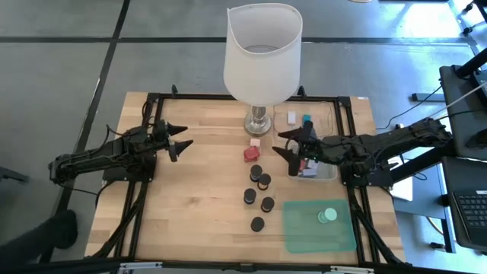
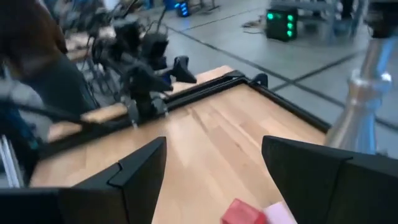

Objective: Pick & Place Office items
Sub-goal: Put the purple hourglass into the light blue bin

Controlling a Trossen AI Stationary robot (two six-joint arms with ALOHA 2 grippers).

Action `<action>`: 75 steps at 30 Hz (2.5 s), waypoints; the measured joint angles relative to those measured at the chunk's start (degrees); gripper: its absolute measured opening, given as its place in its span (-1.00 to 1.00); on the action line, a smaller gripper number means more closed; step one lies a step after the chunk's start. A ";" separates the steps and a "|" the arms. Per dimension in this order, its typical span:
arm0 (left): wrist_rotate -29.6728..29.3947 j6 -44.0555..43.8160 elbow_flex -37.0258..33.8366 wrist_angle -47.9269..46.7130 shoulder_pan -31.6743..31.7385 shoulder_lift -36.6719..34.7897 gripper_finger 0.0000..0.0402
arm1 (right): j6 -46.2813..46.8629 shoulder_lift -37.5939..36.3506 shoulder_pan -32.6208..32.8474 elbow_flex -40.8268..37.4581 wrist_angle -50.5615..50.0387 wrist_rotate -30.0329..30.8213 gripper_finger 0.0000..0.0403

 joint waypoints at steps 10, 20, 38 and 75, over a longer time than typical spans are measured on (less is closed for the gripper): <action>0.01 0.00 0.00 -0.17 0.00 0.00 0.73 | -13.37 1.20 -0.21 0.00 5.42 -1.60 0.33; -0.01 -0.01 0.00 -0.20 0.00 0.00 0.74 | 6.62 5.34 -7.26 1.14 3.62 -1.06 0.38; 0.00 -0.01 0.00 -0.20 0.00 0.00 0.73 | 34.65 29.96 -14.79 31.81 -41.41 -9.15 0.56; 0.00 -0.01 0.00 -0.40 0.00 0.00 0.73 | 51.22 50.74 -5.57 59.07 -70.05 -22.96 0.62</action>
